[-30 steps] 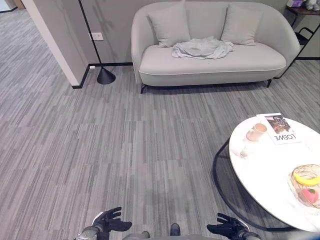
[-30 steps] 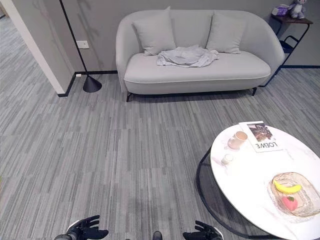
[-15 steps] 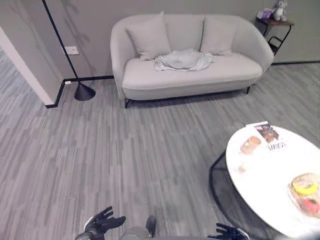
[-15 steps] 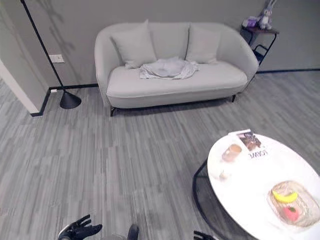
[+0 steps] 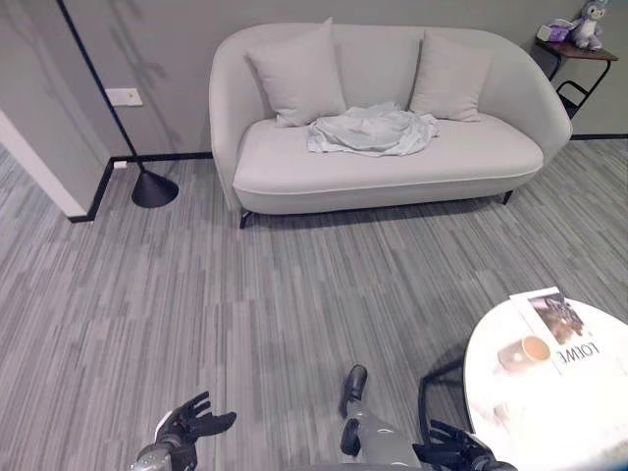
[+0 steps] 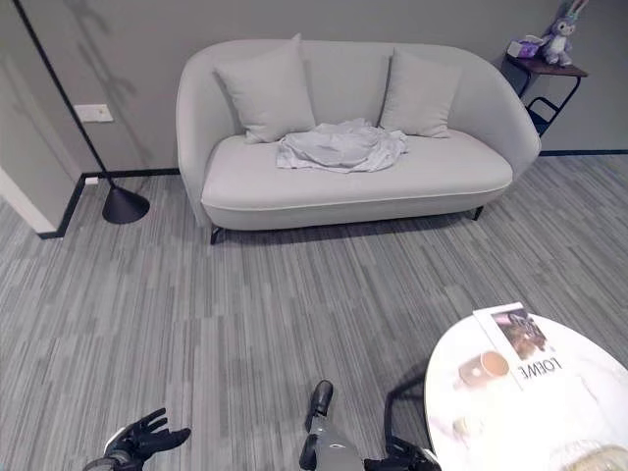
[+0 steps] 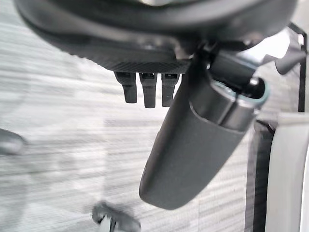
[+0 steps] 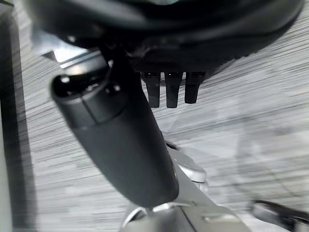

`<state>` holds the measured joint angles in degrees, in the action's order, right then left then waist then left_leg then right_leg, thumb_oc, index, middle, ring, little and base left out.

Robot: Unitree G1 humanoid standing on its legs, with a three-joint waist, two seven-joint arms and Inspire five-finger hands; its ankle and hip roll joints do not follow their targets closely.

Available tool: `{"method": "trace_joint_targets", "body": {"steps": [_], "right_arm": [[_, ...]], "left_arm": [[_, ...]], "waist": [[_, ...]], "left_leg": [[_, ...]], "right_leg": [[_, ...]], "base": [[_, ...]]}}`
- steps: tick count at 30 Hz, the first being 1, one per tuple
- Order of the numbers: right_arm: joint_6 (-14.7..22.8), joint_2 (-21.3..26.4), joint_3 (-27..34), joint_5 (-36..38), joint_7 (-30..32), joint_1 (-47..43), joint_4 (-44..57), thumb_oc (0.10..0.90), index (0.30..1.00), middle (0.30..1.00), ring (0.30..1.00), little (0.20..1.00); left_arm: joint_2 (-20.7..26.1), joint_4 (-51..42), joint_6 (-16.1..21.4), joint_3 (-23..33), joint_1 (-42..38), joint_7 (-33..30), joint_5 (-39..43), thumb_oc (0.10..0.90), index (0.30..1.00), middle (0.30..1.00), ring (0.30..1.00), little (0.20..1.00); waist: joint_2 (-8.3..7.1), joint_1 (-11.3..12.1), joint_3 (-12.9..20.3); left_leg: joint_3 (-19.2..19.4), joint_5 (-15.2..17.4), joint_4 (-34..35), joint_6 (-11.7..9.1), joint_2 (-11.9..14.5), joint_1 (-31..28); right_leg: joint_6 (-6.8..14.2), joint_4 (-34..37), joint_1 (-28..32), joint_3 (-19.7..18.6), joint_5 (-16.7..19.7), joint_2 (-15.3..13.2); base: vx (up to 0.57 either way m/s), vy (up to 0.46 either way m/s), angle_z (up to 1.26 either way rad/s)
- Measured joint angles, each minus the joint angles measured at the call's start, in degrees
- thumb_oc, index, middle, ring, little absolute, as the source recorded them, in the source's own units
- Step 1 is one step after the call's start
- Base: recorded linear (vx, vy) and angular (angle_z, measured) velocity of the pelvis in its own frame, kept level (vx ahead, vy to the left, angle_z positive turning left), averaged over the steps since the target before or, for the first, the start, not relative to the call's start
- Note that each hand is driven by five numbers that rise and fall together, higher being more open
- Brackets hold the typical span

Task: Hang the clothes on the sofa on the clothes rack.

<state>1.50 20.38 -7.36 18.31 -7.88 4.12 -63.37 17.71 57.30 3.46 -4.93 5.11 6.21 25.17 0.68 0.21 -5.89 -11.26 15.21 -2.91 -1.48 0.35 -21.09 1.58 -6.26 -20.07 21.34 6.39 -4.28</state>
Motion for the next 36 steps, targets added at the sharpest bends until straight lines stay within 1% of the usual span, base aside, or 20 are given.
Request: {"method": "trace_joint_targets", "body": {"steps": [2,3,4,7,9,11,13,14,15,17,19,20,22,23,25,28,29,31,32,36], "right_arm": [[0.11,-0.09,-0.05,0.00,-0.32,0.49,-0.91,0.800,0.900,0.900,0.900,0.900],[0.09,0.04,-0.08,0.02,-0.35,1.09,-0.98,0.800,0.900,0.900,0.900,0.900],[0.22,0.37,-0.06,0.05,-0.30,1.15,-0.84,0.800,0.900,0.900,0.900,0.900],[0.29,-0.30,-0.07,0.05,0.54,-2.85,-2.15,0.800,0.900,0.900,0.900,0.900],[0.29,-0.78,0.05,0.11,1.15,-5.52,-2.77,0.800,0.900,0.900,0.900,0.900],[0.24,-0.71,-0.09,0.43,2.08,-7.86,-3.25,0.800,0.900,0.900,0.900,0.900],[0.83,-0.25,-0.07,2.62,2.22,-8.66,-2.52,0.800,0.900,0.900,0.900,0.900],[1.14,-0.22,-0.14,2.91,2.19,-7.82,-3.42,0.800,0.900,0.900,0.900,0.900],[1.10,-0.11,-0.11,2.89,2.18,-7.49,-3.78,0.800,0.900,0.900,0.900,0.900],[1.18,-0.03,-0.44,2.57,2.03,-7.35,-5.98,0.800,0.900,0.900,0.900,0.900],[0.40,-0.42,-3.57,0.68,1.84,-7.45,-9.20,0.800,0.900,0.900,0.900,0.900],[0.44,-1.28,-5.36,-2.28,1.32,-4.12,-10.17,0.800,0.900,0.900,0.900,0.900],[0.80,-3.69,-7.17,-5.58,0.20,0.90,-10.20,0.800,0.900,0.900,0.900,0.900],[0.54,-3.79,-7.45,-6.69,-0.36,1.86,-9.80,0.800,0.900,0.900,0.900,0.900],[0.33,-4.00,-7.33,-6.80,0.02,2.94,-9.20,0.800,0.900,0.900,0.900,0.900],[0.07,-3.32,-7.21,-6.74,-0.20,3.91,-9.45,0.800,0.900,0.900,0.900,0.900],[0.04,-2.24,-5.21,-6.70,0.02,3.23,-9.29,0.800,0.900,0.900,0.900,0.900],[-0.21,-0.51,-4.40,-6.64,-0.12,2.50,-7.11,0.800,0.900,0.900,0.900,0.900],[-0.07,-0.11,-4.32,-6.55,0.12,2.98,-4.71,0.800,0.900,0.900,0.900,0.900],[0.28,-0.36,-2.78,-6.10,-0.06,1.93,-2.49,0.800,0.900,0.900,0.900,0.900]], "left_arm": [[-0.76,-2.16,-0.11,-2.28,0.00,1.09,-0.07,0.800,0.900,0.900,0.900,0.900],[-1.12,-4.01,0.16,-2.20,1.43,1.94,-0.05,0.800,0.900,0.900,0.900,0.900],[-1.13,-3.99,0.13,-2.35,1.27,2.30,-0.04,0.800,0.900,0.900,0.900,0.900],[1.75,-5.74,0.29,-2.43,0.69,2.58,-0.05,0.800,0.900,0.900,0.900,0.900],[2.35,-2.61,0.03,-1.72,-0.08,2.52,-0.06,0.800,0.900,0.900,0.900,0.900],[1.17,0.93,-0.20,-0.22,-1.22,1.52,0.01,0.800,0.900,0.900,0.900,0.900],[0.60,0.33,-0.44,-0.06,0.75,1.44,1.74,0.800,0.900,0.900,0.900,0.900],[-0.20,-0.01,-0.14,1.71,2.41,1.49,2.10,0.800,0.900,0.900,0.900,0.900],[-0.43,0.02,-0.10,1.99,2.66,1.40,2.26,0.800,0.900,0.900,0.900,0.900],[-0.57,1.97,0.20,2.24,2.63,1.60,2.01,0.800,0.900,0.900,0.900,0.900],[-1.49,7.34,-0.14,4.54,2.40,0.35,1.60,0.800,0.900,0.900,0.900,0.900],[-1.44,9.56,-0.10,5.33,3.52,0.03,0.95,0.800,0.900,0.900,0.900,0.900],[-0.57,8.98,-0.09,4.54,5.15,-0.51,0.33,0.800,0.900,0.900,0.900,0.900],[-0.59,7.80,0.09,4.12,5.57,-0.52,-0.60,0.800,0.900,0.900,0.900,0.900],[-1.55,8.04,0.07,1.81,2.54,-0.55,-1.27,0.800,0.900,0.900,0.900,0.900],[-1.89,5.99,1.28,-1.53,-1.20,0.62,-2.26,0.800,0.900,0.900,0.900,0.900],[-1.90,4.50,1.63,-1.47,-2.52,0.34,-2.81,0.800,0.900,0.900,0.900,0.900],[-0.91,2.13,1.16,-1.49,-3.93,0.05,-2.89,0.800,0.900,0.900,0.900,0.900],[0.27,0.13,1.53,-0.76,-3.94,-0.65,-2.88,0.800,0.900,0.900,0.900,0.900],[2.38,-5.36,1.64,1.43,-1.50,-2.94,-3.08,0.800,0.900,0.900,0.900,0.900]], "waist": [[0.58,-1.04,0.10],[0.07,0.17,0.27],[0.32,0.65,0.41],[-3.41,4.13,-1.47],[-5.95,5.87,-2.92],[-6.67,7.61,-4.60],[-4.34,8.94,-5.41],[-2.02,9.33,-4.75],[-2.45,9.53,-4.39],[-1.41,10.65,-3.86],[-1.51,12.46,-3.56],[-1.77,12.99,-1.54],[-5.28,13.99,3.18],[-5.32,14.35,3.05],[-6.79,11.10,2.11],[-3.54,8.53,2.04],[-2.22,7.15,1.52],[0.05,4.99,-0.11],[-0.23,4.18,-1.03],[-2.65,3.53,-1.86]], "left_leg": [[-1.05,-2.31,-18.57,-2.41,0.34,6.19],[1.24,-9.06,-28.51,-2.24,1.37,9.17],[2.36,-11.68,-36.27,-1.94,2.53,12.22],[7.42,-13.93,-57.68,3.58,3.12,29.16],[7.61,-10.99,-55.31,2.98,0.00,35.84],[9.11,-9.36,-41.66,1.85,-2.53,40.76],[10.65,-12.18,-22.26,1.64,-2.82,43.63],[11.46,-15.29,-2.00,1.37,-3.67,42.25],[11.74,-16.05,4.53,1.21,-4.26,41.38],[14.59,-19.00,6.71,2.00,-5.66,44.47],[20.66,-16.94,2.88,3.84,-6.00,43.26],[17.01,-20.68,2.51,7.83,-6.87,39.16],[16.27,-25.03,3.94,10.53,-8.81,34.14],[15.09,-27.20,4.39,12.06,-9.22,31.36],[11.56,-22.82,2.85,12.38,-12.57,25.56],[4.86,-18.38,3.44,12.95,-12.18,19.00],[1.84,-16.67,3.63,12.21,-11.33,16.76],[-2.23,-15.22,3.75,9.37,-8.75,13.57],[-3.72,-14.59,3.83,8.40,-7.70,11.84],[-6.60,-8.10,5.01,4.00,-6.30,3.72]], "right_leg": [[-1.53,-0.04,4.65,-1.57,0.48,2.09],[-7.19,0.28,8.17,-1.82,-0.94,4.57],[-8.41,1.66,10.62,-2.09,-1.11,5.48],[-10.69,3.09,15.79,-6.28,-5.69,7.61],[-10.36,6.39,20.49,-9.11,-6.75,7.56],[-9.39,8.80,25.14,-11.99,-7.82,7.49],[-7.49,11.88,30.72,-13.87,-10.29,9.42],[-5.76,11.84,33.77,-15.18,-14.33,10.69],[-6.47,11.54,34.84,-15.97,-14.62,10.98],[-3.99,11.56,38.71,-16.63,-17.22,10.97],[-0.37,10.19,44.42,-19.13,-19.45,9.67],[1.69,3.84,45.94,-20.03,-20.71,9.04],[5.83,-17.36,39.23,-16.76,-17.21,5.53],[4.68,-27.84,34.98,-15.04,-15.06,4.13],[2.34,-48.33,25.77,-15.62,-12.75,-0.17],[0.56,-51.15,14.83,-15.88,-14.27,-4.86],[-2.50,-45.99,10.29,-12.28,-16.91,-8.42],[-0.07,-23.42,9.74,-6.15,-15.92,-8.21],[3.94,-6.63,9.81,-6.13,-12.85,-6.40],[7.88,8.18,6.47,-13.28,-3.13,-3.37]], "base": [[0.69,-0.362,0.75],[0.60,-0.415,0.22],[0.59,-0.415,0.00],[0.50,-0.188,-0.36],[0.69,-0.043,-0.83],[0.59,0.074,-0.85],[0.80,0.123,-0.59],[0.54,0.072,-0.32],[0.48,0.085,-0.31],[0.97,0.204,-0.52],[1.23,0.320,-0.86],[0.74,0.232,-0.49],[0.64,0.237,-0.44],[0.61,0.235,-0.13],[0.41,0.124,0.61],[0.57,-0.103,0.86],[0.67,-0.396,0.93],[0.47,-0.343,1.05],[0.32,-0.232,0.99],[0.54,-0.339,0.93]]}}
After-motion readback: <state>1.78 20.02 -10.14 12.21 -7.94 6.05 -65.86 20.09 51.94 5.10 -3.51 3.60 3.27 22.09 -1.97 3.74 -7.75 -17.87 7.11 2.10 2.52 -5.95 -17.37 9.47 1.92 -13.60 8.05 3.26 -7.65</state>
